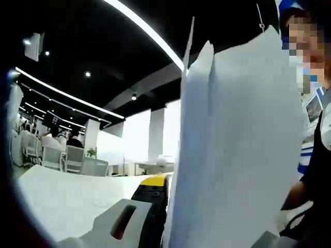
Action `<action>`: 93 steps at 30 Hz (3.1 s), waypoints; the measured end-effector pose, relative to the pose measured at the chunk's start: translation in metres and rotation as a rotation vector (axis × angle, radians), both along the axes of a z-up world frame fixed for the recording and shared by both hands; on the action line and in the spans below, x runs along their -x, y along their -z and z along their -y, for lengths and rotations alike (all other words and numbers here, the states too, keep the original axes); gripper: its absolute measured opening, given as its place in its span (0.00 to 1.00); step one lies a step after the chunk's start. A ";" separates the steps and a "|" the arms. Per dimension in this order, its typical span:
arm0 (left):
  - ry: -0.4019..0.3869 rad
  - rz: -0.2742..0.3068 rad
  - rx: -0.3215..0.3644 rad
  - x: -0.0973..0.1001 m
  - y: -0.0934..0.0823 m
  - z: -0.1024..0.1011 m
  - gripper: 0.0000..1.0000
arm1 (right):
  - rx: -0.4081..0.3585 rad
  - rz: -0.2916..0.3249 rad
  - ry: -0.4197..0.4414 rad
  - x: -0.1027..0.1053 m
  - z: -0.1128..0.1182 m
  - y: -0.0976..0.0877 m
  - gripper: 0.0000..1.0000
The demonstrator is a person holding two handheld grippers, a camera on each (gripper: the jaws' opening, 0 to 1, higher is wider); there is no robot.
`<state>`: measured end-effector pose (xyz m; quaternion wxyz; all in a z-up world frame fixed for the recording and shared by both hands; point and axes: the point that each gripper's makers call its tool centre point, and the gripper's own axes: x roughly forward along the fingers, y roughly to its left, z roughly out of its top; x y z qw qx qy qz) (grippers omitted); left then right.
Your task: Organize the stack of printing papers by aligning and flattening the scattered papers on the table
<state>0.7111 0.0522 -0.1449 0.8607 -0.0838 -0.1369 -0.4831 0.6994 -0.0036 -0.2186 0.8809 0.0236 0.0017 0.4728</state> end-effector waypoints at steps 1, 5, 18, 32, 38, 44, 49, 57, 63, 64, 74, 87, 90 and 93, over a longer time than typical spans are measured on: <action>0.011 -0.001 0.005 0.001 0.000 0.000 0.10 | 0.006 0.002 0.014 -0.001 0.001 0.001 0.17; 0.034 -0.001 0.053 0.007 -0.001 -0.005 0.06 | 0.008 0.044 0.007 0.004 0.001 -0.006 0.00; 0.155 0.051 0.182 0.039 -0.027 -0.015 0.06 | -0.183 0.068 -0.158 0.027 -0.001 -0.042 0.00; 0.001 0.129 0.103 0.028 -0.028 -0.046 0.27 | 0.118 0.235 -0.087 0.038 0.013 -0.066 0.00; -0.074 0.170 0.056 0.028 -0.039 -0.080 0.28 | 0.213 0.272 -0.072 0.040 0.021 -0.072 0.00; -0.190 0.284 -0.057 0.034 -0.068 -0.110 0.54 | 0.256 0.297 -0.084 0.044 0.012 -0.068 0.00; -0.161 0.405 -0.264 0.061 -0.087 -0.097 0.74 | 0.312 0.310 -0.119 0.051 -0.007 -0.057 0.00; -0.133 0.404 -0.768 0.058 -0.051 -0.074 0.57 | 0.341 0.323 -0.170 0.061 -0.024 -0.049 0.00; -0.055 0.317 -0.788 0.061 -0.027 -0.068 0.27 | 0.356 0.319 -0.156 0.059 -0.021 -0.046 0.00; -0.042 0.309 -0.793 0.062 -0.024 -0.068 0.23 | 0.359 0.319 -0.154 0.058 -0.020 -0.046 0.00; 0.000 0.158 -0.631 0.071 -0.021 -0.061 0.04 | 0.296 0.311 -0.102 0.052 -0.008 -0.055 0.00; 0.087 0.063 -0.340 0.078 -0.049 -0.076 0.04 | 0.044 0.223 0.069 0.020 0.044 -0.083 0.49; 0.125 0.043 -0.241 0.080 -0.058 -0.083 0.04 | -0.058 0.207 0.043 0.020 0.056 -0.090 0.52; 0.191 0.032 -0.137 0.086 -0.067 -0.086 0.04 | -0.211 0.075 -0.119 0.032 0.049 -0.088 0.47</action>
